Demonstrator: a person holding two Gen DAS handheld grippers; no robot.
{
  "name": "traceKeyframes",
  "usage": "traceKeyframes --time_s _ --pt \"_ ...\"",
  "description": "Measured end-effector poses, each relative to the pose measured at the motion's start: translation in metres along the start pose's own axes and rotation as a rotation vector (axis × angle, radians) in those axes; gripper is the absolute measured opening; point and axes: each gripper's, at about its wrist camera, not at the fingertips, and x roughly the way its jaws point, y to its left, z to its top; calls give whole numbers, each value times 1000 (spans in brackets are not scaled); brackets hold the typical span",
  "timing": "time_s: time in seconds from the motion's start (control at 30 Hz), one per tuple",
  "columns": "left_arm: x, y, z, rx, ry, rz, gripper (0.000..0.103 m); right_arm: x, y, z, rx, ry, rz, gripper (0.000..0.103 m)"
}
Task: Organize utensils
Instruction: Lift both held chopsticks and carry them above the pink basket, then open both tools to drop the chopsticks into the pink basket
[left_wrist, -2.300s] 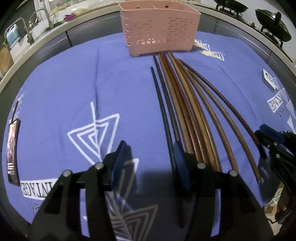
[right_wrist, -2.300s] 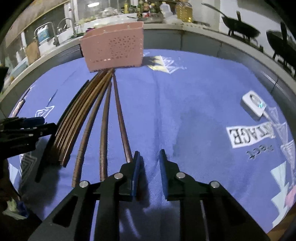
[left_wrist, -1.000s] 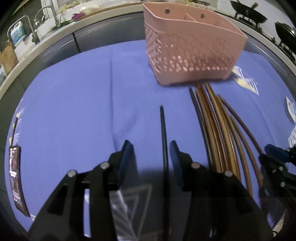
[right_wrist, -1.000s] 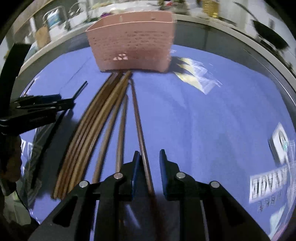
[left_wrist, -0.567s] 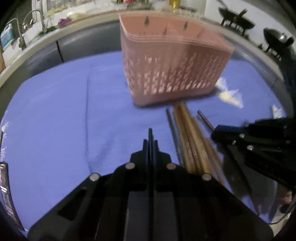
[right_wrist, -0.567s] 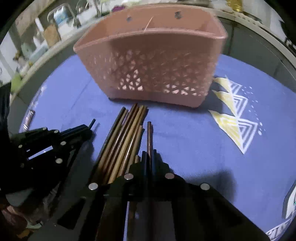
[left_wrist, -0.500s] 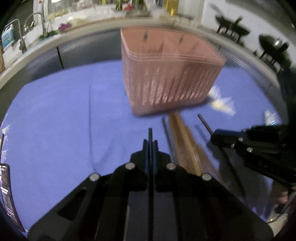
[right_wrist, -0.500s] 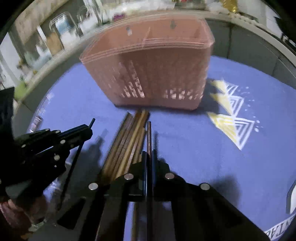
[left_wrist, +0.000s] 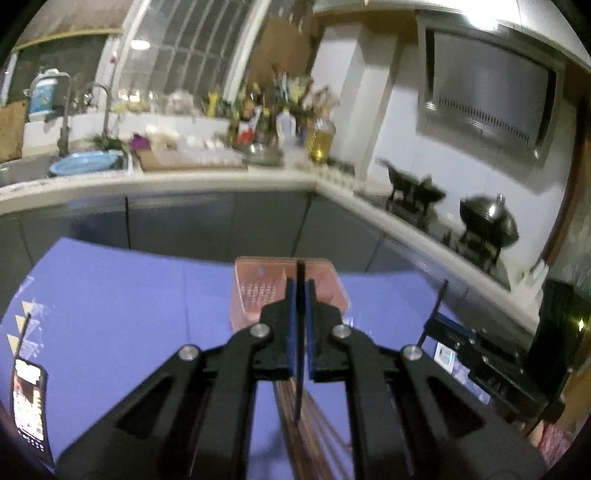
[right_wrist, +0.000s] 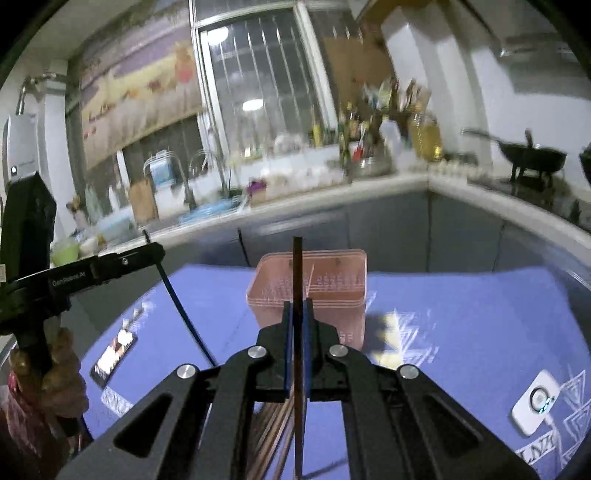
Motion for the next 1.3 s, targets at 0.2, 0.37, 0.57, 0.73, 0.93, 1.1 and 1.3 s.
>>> traceKeyframes --time_s 0.2,0.37,0.57,0.73,0.93,1.1,1.3 --pt "-4 -7 53 -2 -114 37 4 6 9 63 -14 -131 -32 5" --pt "14 -13 95 49 -224 120 4 37 20 106 -15 -219 -57 5" --pt "55 -15 95 97 -172 152 4 96 20 111 -36 -181 -105 5" --pt "92 -9 76 140 -66 162 4 132 10 89 -7 -66 -91 5" --pt "123 6 49 112 80 187 6 147 2 66 41 45 -55 7" --pt "120 19 41 67 137 211 29 143 -7 62 136 129 -22 13" --pt "67 16 50 38 19 209 47 94 -2 69 176 6 -23 68"
